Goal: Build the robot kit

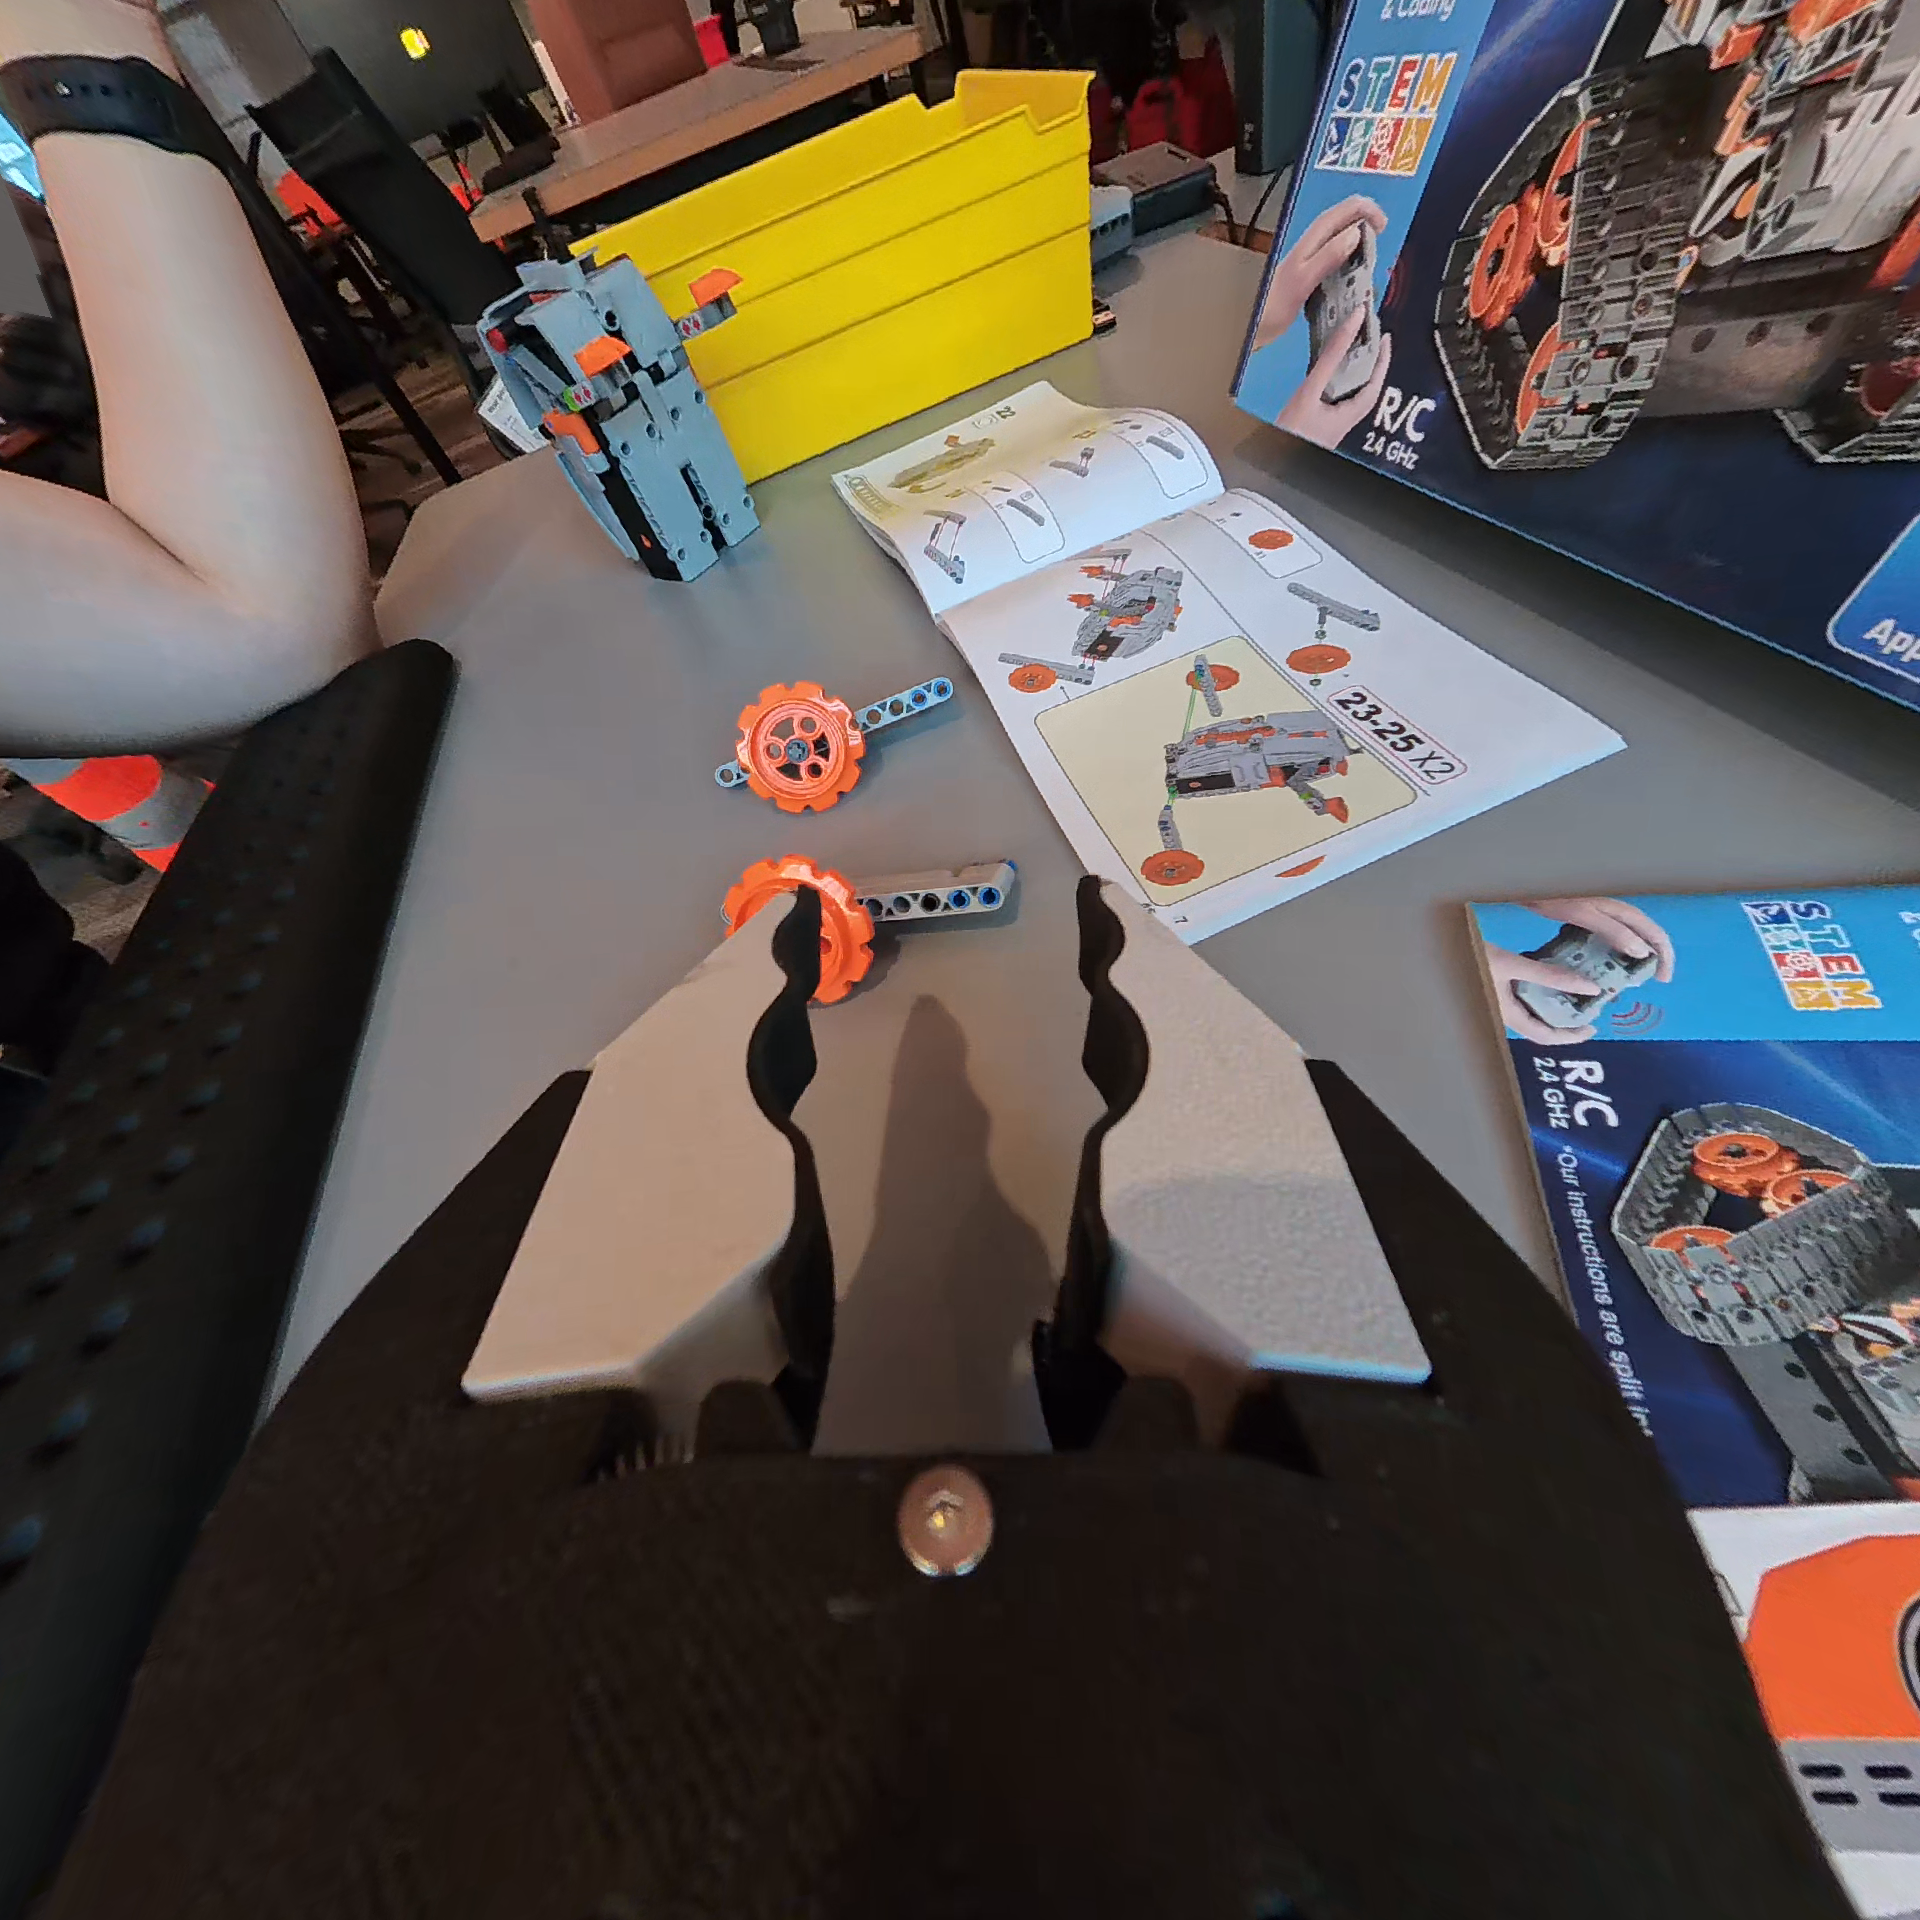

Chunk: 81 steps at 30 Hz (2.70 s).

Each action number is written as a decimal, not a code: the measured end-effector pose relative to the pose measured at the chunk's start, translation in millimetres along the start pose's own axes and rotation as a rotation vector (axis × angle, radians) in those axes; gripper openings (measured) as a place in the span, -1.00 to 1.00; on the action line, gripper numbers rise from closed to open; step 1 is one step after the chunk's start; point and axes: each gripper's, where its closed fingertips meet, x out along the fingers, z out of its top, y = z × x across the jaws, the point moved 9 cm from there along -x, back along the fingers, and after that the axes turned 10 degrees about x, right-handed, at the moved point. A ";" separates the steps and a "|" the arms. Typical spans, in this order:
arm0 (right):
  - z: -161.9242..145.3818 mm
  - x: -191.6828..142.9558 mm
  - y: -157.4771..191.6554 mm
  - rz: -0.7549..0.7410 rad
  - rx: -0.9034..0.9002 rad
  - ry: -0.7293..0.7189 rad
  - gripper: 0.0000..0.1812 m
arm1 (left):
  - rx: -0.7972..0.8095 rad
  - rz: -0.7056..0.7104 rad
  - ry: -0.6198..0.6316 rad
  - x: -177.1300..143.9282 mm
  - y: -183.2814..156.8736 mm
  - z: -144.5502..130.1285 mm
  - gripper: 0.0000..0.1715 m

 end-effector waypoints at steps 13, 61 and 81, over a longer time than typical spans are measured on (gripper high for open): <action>-1.1 6.0 2.5 0.023 -0.047 0.051 -0.49 | 0.034 -0.056 0.003 16.8 -14.2 4.9 -0.51; -6.8 17.9 11.3 0.039 -0.158 0.180 -0.50 | 0.075 -0.047 0.054 76.3 -44.0 7.5 -0.54; -4.5 14.2 7.7 0.109 -0.091 0.157 -0.49 | 0.063 0.044 0.039 57.6 -28.6 15.3 -0.53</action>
